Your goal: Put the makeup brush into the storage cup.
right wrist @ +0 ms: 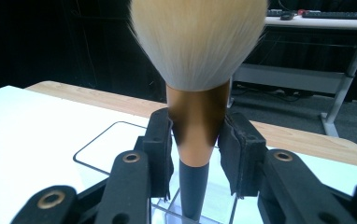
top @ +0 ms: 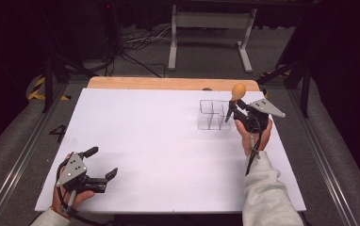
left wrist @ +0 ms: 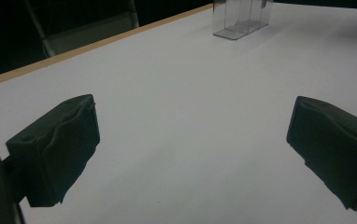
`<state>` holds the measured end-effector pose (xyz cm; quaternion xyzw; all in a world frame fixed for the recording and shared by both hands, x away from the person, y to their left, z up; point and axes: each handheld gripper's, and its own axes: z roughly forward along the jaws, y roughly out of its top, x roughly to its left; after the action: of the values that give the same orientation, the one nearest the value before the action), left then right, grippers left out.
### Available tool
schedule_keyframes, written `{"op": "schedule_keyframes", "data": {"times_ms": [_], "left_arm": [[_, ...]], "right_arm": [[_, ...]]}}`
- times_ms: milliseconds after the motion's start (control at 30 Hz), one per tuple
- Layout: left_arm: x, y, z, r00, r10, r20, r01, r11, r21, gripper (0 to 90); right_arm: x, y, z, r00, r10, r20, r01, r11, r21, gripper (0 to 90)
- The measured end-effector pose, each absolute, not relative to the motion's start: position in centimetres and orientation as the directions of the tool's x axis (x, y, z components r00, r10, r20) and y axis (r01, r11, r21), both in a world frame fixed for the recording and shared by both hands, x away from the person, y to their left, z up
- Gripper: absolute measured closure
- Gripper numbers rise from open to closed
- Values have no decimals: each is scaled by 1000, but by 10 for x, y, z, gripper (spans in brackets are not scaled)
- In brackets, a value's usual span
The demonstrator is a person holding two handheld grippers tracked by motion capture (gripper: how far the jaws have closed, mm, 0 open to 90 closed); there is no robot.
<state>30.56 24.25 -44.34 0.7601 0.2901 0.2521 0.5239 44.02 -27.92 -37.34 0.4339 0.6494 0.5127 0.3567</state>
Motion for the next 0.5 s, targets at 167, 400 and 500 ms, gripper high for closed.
{"op": "schedule_keyframes", "data": {"times_ms": [167, 400, 500], "left_arm": [[306, 242, -444, 705, 704, 82, 175, -285, 942, 31], [306, 242, -444, 708, 702, 76, 179, -283, 942, 31], [306, 241, -444, 709, 701, 75, 178, -282, 943, 31]], "right_arm": [[440, -280, -373, -370, 929, -17, 198, 96, 975, 657], [441, -280, -373, -373, 928, -11, 211, 97, 973, 425], [441, -278, -372, -377, 926, -24, 206, 109, 972, 373]]}}
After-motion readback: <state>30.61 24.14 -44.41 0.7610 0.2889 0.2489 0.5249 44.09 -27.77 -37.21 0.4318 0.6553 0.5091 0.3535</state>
